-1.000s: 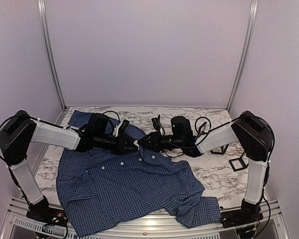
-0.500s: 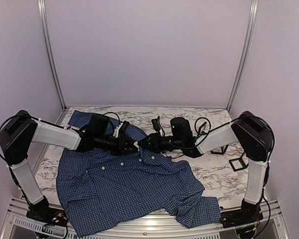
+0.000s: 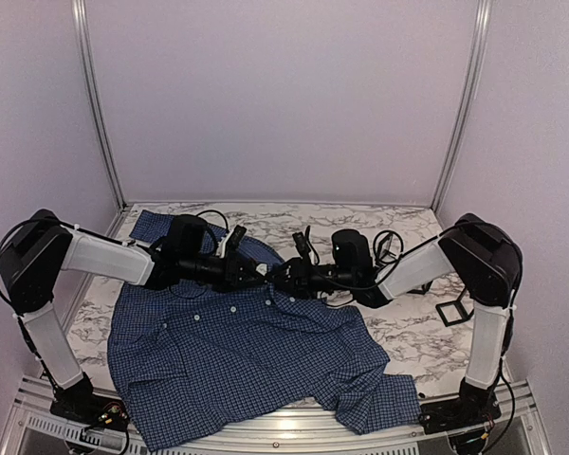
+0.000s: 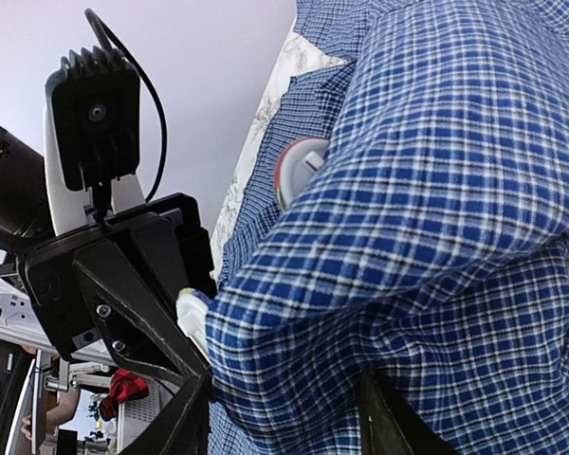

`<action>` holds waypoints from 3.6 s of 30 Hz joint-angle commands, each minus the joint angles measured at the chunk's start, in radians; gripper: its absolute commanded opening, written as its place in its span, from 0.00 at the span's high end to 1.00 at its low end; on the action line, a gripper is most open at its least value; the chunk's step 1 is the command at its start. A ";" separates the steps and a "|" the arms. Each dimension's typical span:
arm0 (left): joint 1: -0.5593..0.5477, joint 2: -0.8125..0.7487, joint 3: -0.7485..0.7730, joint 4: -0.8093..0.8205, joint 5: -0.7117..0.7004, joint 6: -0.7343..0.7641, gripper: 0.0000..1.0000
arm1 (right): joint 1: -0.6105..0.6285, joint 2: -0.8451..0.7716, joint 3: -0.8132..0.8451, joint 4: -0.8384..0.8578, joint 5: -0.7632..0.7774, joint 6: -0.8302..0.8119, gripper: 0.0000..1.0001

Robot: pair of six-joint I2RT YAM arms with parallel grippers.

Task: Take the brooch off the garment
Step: Open the brooch with the flattened clothing.

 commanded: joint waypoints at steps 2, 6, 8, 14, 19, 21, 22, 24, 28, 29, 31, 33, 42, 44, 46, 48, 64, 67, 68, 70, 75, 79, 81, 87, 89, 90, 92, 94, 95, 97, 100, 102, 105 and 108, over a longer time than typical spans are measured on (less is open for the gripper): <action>0.002 0.019 -0.004 0.088 0.028 -0.009 1.00 | -0.002 0.038 0.045 0.087 -0.043 0.060 0.48; 0.002 0.026 -0.005 0.099 0.032 -0.014 1.00 | -0.007 0.048 0.047 0.110 -0.043 0.081 0.48; 0.002 0.028 -0.004 0.100 0.031 -0.012 1.00 | -0.011 0.048 0.037 0.137 -0.045 0.096 0.49; 0.002 0.037 -0.007 0.109 0.036 -0.017 1.00 | -0.019 0.057 0.017 0.212 -0.042 0.148 0.50; 0.002 0.034 -0.009 0.112 0.041 -0.017 1.00 | -0.019 0.068 0.022 0.229 -0.038 0.165 0.59; 0.002 0.033 -0.009 0.113 0.038 -0.015 1.00 | -0.019 0.071 0.023 0.229 -0.036 0.167 0.63; 0.002 0.035 -0.010 0.115 0.037 -0.019 1.00 | -0.019 0.071 0.025 0.233 -0.035 0.168 0.65; 0.002 0.036 -0.011 0.124 0.039 -0.026 1.00 | -0.020 0.073 0.027 0.237 -0.035 0.171 0.68; 0.002 0.032 -0.016 0.127 0.038 -0.027 1.00 | -0.021 0.072 0.020 0.254 -0.030 0.182 0.69; 0.002 0.031 -0.016 0.125 0.038 -0.027 1.00 | -0.021 0.070 0.017 0.257 -0.029 0.183 0.68; 0.002 0.031 -0.018 0.122 0.037 -0.025 1.00 | -0.022 0.066 0.012 0.261 -0.027 0.183 0.67; 0.002 0.029 -0.021 0.121 0.038 -0.024 1.00 | -0.022 0.066 0.009 0.265 -0.027 0.185 0.66; 0.002 0.022 -0.024 0.126 0.037 -0.025 1.00 | -0.024 0.067 -0.004 0.294 -0.025 0.211 0.69; 0.002 0.022 -0.023 0.124 0.039 -0.023 1.00 | -0.024 0.070 -0.006 0.298 -0.026 0.214 0.71; 0.002 0.022 -0.020 0.121 0.041 -0.023 1.00 | -0.025 0.070 -0.008 0.304 -0.026 0.218 0.73; 0.002 0.020 -0.019 0.120 0.040 -0.020 1.00 | -0.025 0.070 -0.007 0.304 -0.027 0.218 0.74; 0.002 0.024 -0.006 0.111 0.041 -0.010 1.00 | -0.024 0.070 0.010 0.269 -0.030 0.196 0.84; 0.002 0.023 0.003 0.101 0.040 -0.002 1.00 | -0.025 0.066 0.012 0.249 -0.031 0.184 0.84; 0.002 0.023 0.007 0.097 0.040 0.001 1.00 | -0.025 0.064 0.012 0.243 -0.031 0.179 0.84; 0.002 0.026 0.014 0.090 0.039 0.005 1.00 | -0.024 0.062 0.013 0.237 -0.034 0.173 0.85; 0.002 0.028 0.022 0.079 0.032 0.006 1.00 | -0.025 0.051 0.011 0.221 -0.034 0.158 0.84; 0.002 0.028 0.020 0.069 0.019 0.006 1.00 | -0.024 0.043 0.008 0.200 -0.031 0.136 0.84; 0.002 0.030 0.018 0.068 0.016 0.006 1.00 | -0.024 0.040 0.005 0.200 -0.031 0.135 0.84; 0.002 0.029 0.016 0.065 0.005 0.002 1.00 | -0.025 0.035 0.000 0.195 -0.035 0.120 0.83; 0.002 0.029 0.017 0.062 0.004 0.000 1.00 | -0.024 0.032 -0.001 0.192 -0.036 0.117 0.83; 0.002 0.030 0.019 0.062 0.004 0.000 1.00 | -0.024 0.031 -0.003 0.189 -0.037 0.113 0.83; 0.003 0.030 0.020 0.059 0.002 0.000 1.00 | -0.024 0.025 -0.006 0.182 -0.034 0.107 0.83; 0.005 0.029 0.021 0.057 -0.001 0.001 1.00 | -0.025 0.018 -0.007 0.171 -0.034 0.096 0.82; 0.005 0.029 0.020 0.057 -0.001 0.001 1.00 | -0.024 0.015 -0.007 0.166 -0.034 0.092 0.82; 0.005 0.029 0.020 0.058 -0.001 0.000 1.00 | -0.025 0.007 -0.007 0.148 -0.033 0.078 0.82; 0.006 0.030 0.019 0.058 0.000 0.000 1.00 | -0.025 -0.004 -0.009 0.121 -0.028 0.058 0.81; 0.006 0.030 0.019 0.057 -0.001 -0.001 1.00 | -0.024 -0.008 -0.007 0.108 -0.026 0.048 0.79; 0.008 0.029 0.019 0.056 0.001 0.000 1.00 | -0.025 -0.012 -0.001 0.090 -0.022 0.035 0.78; 0.009 0.026 0.020 0.050 0.001 0.003 1.00 | -0.024 -0.023 0.007 0.054 -0.013 0.007 0.73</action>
